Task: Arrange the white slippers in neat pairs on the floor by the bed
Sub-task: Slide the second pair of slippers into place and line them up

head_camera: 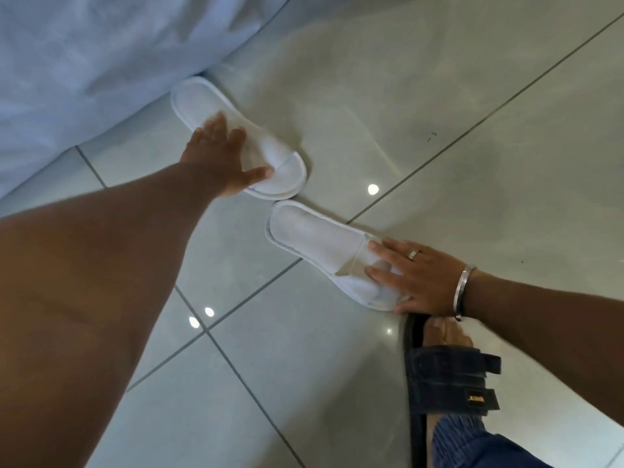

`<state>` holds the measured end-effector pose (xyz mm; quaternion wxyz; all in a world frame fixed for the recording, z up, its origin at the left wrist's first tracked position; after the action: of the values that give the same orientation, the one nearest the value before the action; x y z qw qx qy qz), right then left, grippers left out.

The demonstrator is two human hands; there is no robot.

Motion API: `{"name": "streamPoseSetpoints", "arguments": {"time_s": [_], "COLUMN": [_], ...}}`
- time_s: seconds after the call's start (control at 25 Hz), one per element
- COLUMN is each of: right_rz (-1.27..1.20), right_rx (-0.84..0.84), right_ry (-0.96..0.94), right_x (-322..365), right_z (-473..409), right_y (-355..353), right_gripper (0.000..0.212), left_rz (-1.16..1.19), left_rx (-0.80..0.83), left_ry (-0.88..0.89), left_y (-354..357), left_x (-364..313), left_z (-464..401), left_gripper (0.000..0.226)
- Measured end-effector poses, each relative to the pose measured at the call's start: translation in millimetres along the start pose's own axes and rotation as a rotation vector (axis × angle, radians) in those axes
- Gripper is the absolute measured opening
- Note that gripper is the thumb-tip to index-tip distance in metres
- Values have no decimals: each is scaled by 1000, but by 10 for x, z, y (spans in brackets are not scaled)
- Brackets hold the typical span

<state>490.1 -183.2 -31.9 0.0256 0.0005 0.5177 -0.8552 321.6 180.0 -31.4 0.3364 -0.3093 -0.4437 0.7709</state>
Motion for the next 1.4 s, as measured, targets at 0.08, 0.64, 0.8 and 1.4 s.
{"name": "streamPoseSetpoints", "arguments": {"time_s": [0.08, 0.64, 0.8, 1.4], "right_rz": [8, -89, -92, -66], "right_rx": [28, -83, -84, -118], "right_ry": [38, 329, 326, 254], "right_x": [-153, -471, -455, -565], "right_z": [42, -341, -684, -1180], "right_y": [20, -73, -289, -632], "right_gripper": [92, 91, 88, 84], "left_rz": [3, 68, 117, 301], "left_rx": [-4, -9, 28, -135], "left_ry": [-20, -41, -40, -34], "left_y": [9, 303, 433, 387], "left_x": [86, -126, -427, -1000], "left_z": [32, 618, 924, 589], "left_gripper": [102, 106, 117, 132]}}
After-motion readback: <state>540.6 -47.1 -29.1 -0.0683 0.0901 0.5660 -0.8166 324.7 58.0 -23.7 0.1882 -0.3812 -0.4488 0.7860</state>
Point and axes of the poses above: each hand's wrist, its own z-axis away from the middle knuckle, its own y-axis out of the palm, x = y × z, the point moved 2 cm from there along -z, towards the middle knuckle, and after that the axes turned 10 degrees about y, right-handed, at the moved point
